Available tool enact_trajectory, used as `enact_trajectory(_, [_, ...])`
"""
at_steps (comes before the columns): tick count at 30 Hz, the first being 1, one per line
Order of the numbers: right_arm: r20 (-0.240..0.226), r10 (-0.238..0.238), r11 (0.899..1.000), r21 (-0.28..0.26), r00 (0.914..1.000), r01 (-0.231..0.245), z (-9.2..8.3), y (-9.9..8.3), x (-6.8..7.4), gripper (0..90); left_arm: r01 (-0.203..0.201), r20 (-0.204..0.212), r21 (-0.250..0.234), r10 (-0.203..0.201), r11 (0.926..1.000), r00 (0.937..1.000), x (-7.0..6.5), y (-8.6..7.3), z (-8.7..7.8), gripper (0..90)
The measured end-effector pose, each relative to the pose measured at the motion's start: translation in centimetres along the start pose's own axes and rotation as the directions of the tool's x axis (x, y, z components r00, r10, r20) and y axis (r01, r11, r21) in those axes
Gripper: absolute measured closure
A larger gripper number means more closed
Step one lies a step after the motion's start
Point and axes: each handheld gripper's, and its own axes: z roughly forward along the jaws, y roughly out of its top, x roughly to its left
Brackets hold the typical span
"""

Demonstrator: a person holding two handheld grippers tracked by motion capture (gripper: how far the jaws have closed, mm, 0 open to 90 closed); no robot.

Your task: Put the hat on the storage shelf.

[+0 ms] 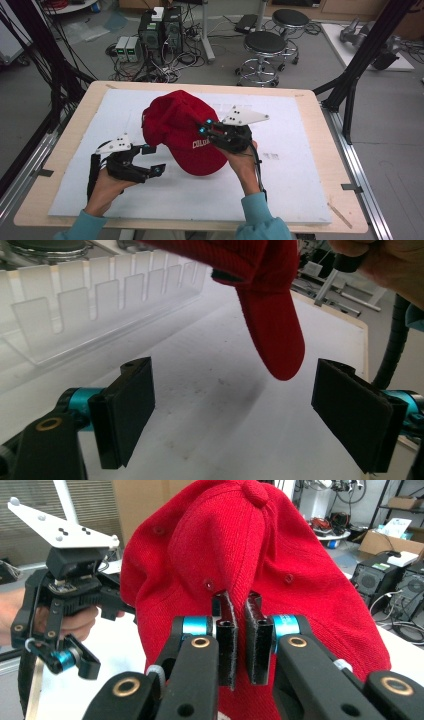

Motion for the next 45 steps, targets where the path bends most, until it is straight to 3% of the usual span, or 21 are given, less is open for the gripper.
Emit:
enact_trajectory(9, [-0.007,0.005,1.0,-0.013,1.0,-0.005,0.1,0.0,0.1,85.7,0.022,0.058,-0.046,-0.02,0.9987,0.9981,-0.6,0.3,1.7,21.1])
enact_trajectory(22, [-0.009,0.012,0.999,-0.033,0.9999,-0.012,0.1,0.0,0.1,85.7,0.025,0.073,-0.095,-0.018,0.9951,0.9972,-1.0,0.4,2.8,29.9])
enact_trajectory(27, [-0.009,0.011,0.999,-0.036,0.9999,-0.012,0.2,0.0,0.2,85.7,0.017,0.085,-0.116,-0.007,0.9931,0.9964,-1.1,0.4,2.8,40.0])
enact_trajectory(38, [-0.019,0.018,0.999,-0.034,0.9997,-0.018,0.4,-0.1,0.3,85.5,-0.013,0.07,-0.118,0.021,0.9929,0.9973,-1.3,0.5,2.6,65.1])
enact_trajectory(45, [-0.029,0.016,0.999,-0.038,0.9995,-0.017,0.5,-0.1,0.3,85.1,-0.007,0.077,-0.127,0.017,0.9919,0.9969,-1.3,0.5,2.6,74.8])
